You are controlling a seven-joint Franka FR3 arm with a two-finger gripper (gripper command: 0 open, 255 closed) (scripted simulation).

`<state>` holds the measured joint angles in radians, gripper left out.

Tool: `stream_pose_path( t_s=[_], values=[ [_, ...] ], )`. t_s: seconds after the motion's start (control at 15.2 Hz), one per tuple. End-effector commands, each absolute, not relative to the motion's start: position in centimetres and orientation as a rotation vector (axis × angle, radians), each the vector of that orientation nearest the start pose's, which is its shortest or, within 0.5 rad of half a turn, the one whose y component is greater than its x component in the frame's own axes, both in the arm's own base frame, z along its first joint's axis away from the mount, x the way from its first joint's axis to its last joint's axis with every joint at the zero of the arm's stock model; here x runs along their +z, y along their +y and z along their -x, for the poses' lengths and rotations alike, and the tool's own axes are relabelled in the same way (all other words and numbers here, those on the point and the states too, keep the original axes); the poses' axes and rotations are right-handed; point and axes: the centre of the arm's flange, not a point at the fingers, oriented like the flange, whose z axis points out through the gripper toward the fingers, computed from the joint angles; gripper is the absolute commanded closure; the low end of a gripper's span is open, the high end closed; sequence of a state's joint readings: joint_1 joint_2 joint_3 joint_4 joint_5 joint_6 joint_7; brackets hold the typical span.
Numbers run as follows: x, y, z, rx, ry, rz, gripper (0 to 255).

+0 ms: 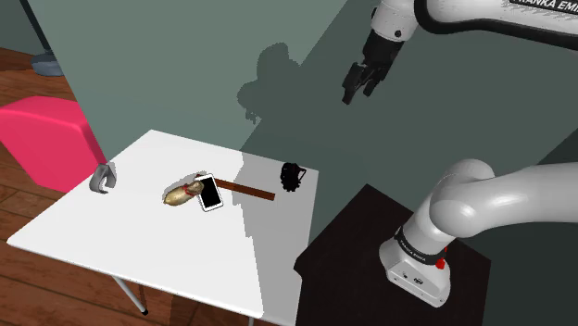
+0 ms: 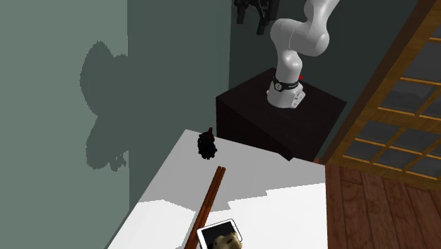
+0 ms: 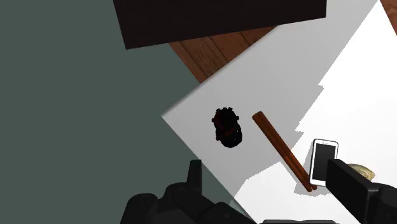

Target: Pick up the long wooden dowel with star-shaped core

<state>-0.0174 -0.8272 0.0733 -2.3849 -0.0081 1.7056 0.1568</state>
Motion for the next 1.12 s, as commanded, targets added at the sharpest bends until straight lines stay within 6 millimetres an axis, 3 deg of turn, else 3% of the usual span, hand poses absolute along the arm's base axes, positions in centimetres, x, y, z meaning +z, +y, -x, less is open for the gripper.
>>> stream_pose_path(
  t_s=[0.0, 1.06],
  values=[
    [60.2, 2.4, -30.9, -0.242, 0.191, 3.175, 0],
    [44.4, 5.2, -45.1, -0.159, -0.173, 3.168, 0]
  ],
)
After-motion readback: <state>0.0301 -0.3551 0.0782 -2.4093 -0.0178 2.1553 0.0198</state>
